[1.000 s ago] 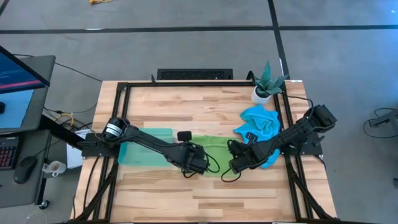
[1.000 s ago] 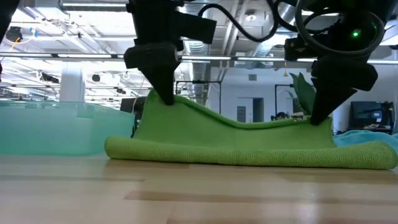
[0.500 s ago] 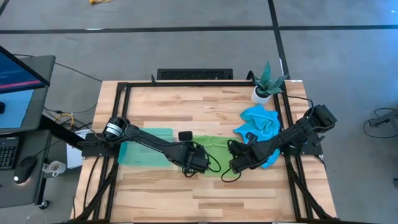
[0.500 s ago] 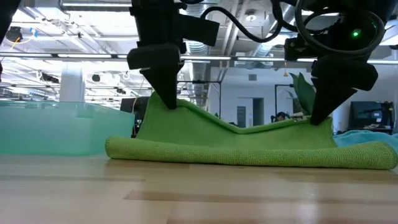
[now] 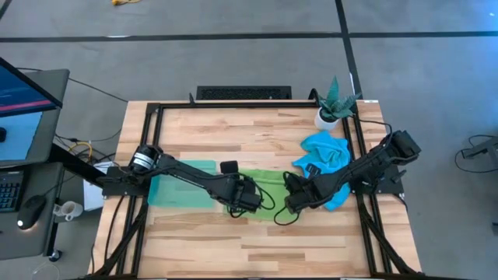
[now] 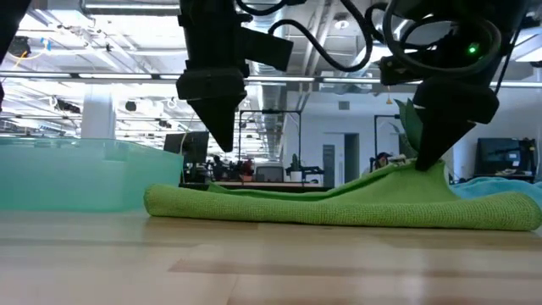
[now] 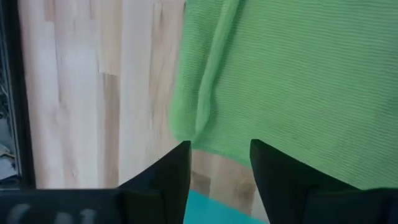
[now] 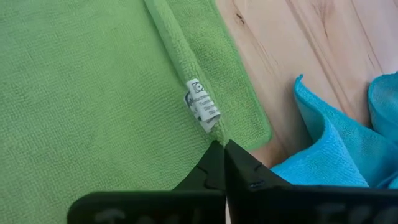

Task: Roll microfiber towels into tight, uniform cylinder then place into a basket
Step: Fold the green towel

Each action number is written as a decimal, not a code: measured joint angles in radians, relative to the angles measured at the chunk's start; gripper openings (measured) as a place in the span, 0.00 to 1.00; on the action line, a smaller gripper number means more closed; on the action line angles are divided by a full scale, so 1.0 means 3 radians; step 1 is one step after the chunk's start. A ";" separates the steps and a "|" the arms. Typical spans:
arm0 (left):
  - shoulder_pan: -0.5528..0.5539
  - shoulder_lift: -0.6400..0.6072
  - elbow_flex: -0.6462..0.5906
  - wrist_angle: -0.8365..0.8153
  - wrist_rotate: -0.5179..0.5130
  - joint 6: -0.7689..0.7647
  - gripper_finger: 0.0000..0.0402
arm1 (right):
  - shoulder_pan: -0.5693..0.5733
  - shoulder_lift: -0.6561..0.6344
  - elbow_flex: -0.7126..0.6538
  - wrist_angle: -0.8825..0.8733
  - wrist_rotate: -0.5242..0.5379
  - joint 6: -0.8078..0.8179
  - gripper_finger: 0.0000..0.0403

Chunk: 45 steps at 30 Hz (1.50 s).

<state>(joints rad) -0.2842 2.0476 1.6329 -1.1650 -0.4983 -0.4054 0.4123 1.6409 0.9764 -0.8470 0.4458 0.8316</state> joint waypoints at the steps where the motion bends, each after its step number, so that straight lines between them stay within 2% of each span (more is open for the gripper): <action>1: -0.0009 0.0000 0.0000 0.0000 0.0025 0.0002 0.39 | -0.0007 0.0000 0.0000 0.0000 0.0003 0.0000 0.04; 15: -0.0114 0.0000 0.0000 0.0208 0.0194 0.0187 0.38 | -0.0100 0.0000 0.0000 -0.0105 0.0061 -0.0060 0.37; 20: -0.0113 0.0000 0.0000 0.0403 0.0236 0.0311 0.38 | -0.0167 -0.0028 0.0001 -0.0234 0.0021 -0.0064 0.43; 25: -0.0131 0.0000 0.0000 0.0717 0.0250 0.0438 0.38 | -0.0157 -0.0047 0.0003 -0.0382 0.0007 -0.0069 0.42; 33: -0.0117 0.0000 0.0000 0.1601 0.0237 0.0786 0.38 | 0.0072 -0.0045 0.0022 -0.0654 -0.0013 0.0074 0.34; 39: -0.0051 0.0126 0.0000 0.1870 0.0264 0.1047 0.38 | 0.0374 -0.0045 0.0207 -0.1247 0.0038 0.0596 0.26; 45: 0.0057 0.0418 -0.0001 0.2014 0.0333 0.1127 0.38 | 0.0642 -0.0041 0.0323 -0.1376 0.0264 0.0780 0.21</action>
<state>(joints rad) -0.2671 2.1729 1.6325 -0.5606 -0.3985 -0.0672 0.6048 1.6287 1.0734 -1.2599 0.5249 1.0657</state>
